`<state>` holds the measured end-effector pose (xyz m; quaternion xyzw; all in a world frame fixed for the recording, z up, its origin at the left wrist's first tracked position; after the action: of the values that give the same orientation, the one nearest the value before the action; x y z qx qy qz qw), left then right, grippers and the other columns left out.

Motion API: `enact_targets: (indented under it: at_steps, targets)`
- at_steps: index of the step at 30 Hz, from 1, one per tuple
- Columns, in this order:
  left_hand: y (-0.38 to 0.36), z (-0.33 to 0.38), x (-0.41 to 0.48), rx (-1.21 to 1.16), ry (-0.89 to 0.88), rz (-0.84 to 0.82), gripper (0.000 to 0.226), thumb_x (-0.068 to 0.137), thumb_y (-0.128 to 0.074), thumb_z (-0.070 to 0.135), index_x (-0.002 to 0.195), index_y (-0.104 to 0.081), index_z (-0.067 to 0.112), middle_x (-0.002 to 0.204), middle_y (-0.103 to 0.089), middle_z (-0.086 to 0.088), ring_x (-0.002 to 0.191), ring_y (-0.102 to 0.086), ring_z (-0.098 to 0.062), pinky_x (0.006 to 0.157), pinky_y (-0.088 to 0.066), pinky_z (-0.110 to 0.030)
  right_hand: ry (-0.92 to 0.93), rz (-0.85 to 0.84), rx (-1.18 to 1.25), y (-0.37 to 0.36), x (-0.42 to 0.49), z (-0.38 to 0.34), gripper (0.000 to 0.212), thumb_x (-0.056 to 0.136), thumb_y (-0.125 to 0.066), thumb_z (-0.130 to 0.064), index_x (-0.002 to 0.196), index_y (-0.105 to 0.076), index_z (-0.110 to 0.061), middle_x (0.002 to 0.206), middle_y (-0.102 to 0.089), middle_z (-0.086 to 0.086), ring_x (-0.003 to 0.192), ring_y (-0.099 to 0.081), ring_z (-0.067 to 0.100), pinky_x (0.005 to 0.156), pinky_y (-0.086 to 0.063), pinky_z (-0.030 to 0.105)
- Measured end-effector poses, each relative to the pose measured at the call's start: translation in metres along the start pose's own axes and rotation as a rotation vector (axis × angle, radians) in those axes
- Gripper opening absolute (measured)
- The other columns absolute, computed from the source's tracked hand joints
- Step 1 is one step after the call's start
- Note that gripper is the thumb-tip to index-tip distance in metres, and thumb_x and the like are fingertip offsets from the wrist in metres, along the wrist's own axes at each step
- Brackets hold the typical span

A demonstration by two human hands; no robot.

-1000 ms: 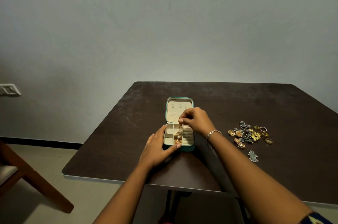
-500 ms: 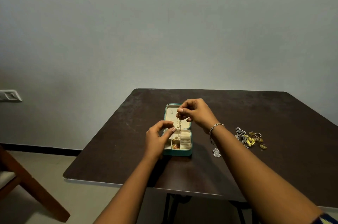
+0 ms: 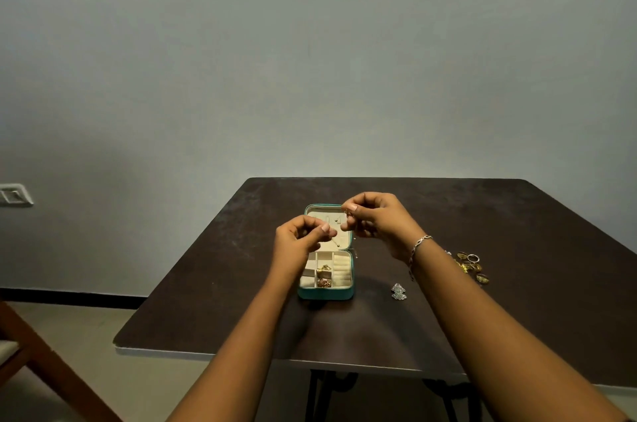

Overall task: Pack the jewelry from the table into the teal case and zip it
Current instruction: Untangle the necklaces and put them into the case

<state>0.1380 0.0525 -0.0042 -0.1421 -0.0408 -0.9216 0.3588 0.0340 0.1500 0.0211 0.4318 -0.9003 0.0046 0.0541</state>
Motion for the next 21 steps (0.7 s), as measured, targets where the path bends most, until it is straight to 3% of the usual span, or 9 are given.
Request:
enact_targets:
  at_steps: [3, 8, 13, 21]
  targets:
    - [-0.001, 0.002, -0.004, -0.183, 0.115, 0.002, 0.008, 0.087, -0.055, 0.006, 0.081, -0.06, 0.004, 0.065, -0.071, -0.003, 0.062, -0.068, -0.013, 0.058, -0.054, -0.022, -0.118, -0.02, 0.073, 0.004, -0.006, 0.013, 0.012, 0.091, -0.051, -0.008, 0.088, -0.063, -0.007, 0.067, -0.058, 0.006, 0.055, -0.063, 0.01, 0.059, -0.048, 0.023]
    - [-0.004, 0.004, -0.009, -0.412, 0.25, 0.025, 0.015, 0.089, -0.052, 0.007, 0.076, -0.059, 0.008, 0.064, -0.07, -0.004, 0.058, -0.066, -0.014, 0.063, -0.055, -0.029, -0.226, -0.031, 0.122, 0.012, -0.018, 0.029, 0.015, 0.092, -0.05, -0.01, 0.089, -0.064, -0.006, 0.065, -0.052, 0.004, 0.045, -0.048, 0.006, 0.05, -0.047, 0.02]
    - [-0.007, 0.008, -0.013, -0.478, 0.283, 0.029, 0.014, 0.09, -0.05, 0.009, 0.078, -0.057, 0.01, 0.066, -0.071, -0.004, 0.055, -0.064, -0.011, 0.059, -0.055, -0.026, -0.275, -0.029, 0.2, 0.022, -0.028, 0.043, 0.017, 0.092, -0.049, -0.008, 0.091, -0.066, -0.006, 0.059, -0.052, 0.001, 0.048, -0.047, 0.008, 0.059, -0.046, 0.026]
    - [-0.003, 0.015, -0.014, -0.507, 0.277, 0.045, 0.013, 0.091, -0.049, 0.011, 0.079, -0.056, 0.012, 0.077, -0.073, -0.007, 0.046, -0.054, -0.007, 0.043, -0.042, -0.016, -0.304, -0.013, 0.285, 0.037, -0.037, 0.06, 0.016, 0.091, -0.05, -0.013, 0.092, -0.063, -0.004, 0.058, -0.049, 0.001, 0.044, -0.038, 0.007, 0.055, -0.041, 0.024]
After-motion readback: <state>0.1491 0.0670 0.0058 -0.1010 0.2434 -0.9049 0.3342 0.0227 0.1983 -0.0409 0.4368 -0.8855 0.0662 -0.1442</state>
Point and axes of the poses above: each hand's wrist, its own x-axis towards the middle knuckle, its own y-axis out of the back of the hand, z = x × y, the point moved 9 cm from there along x, towards the middle knuckle
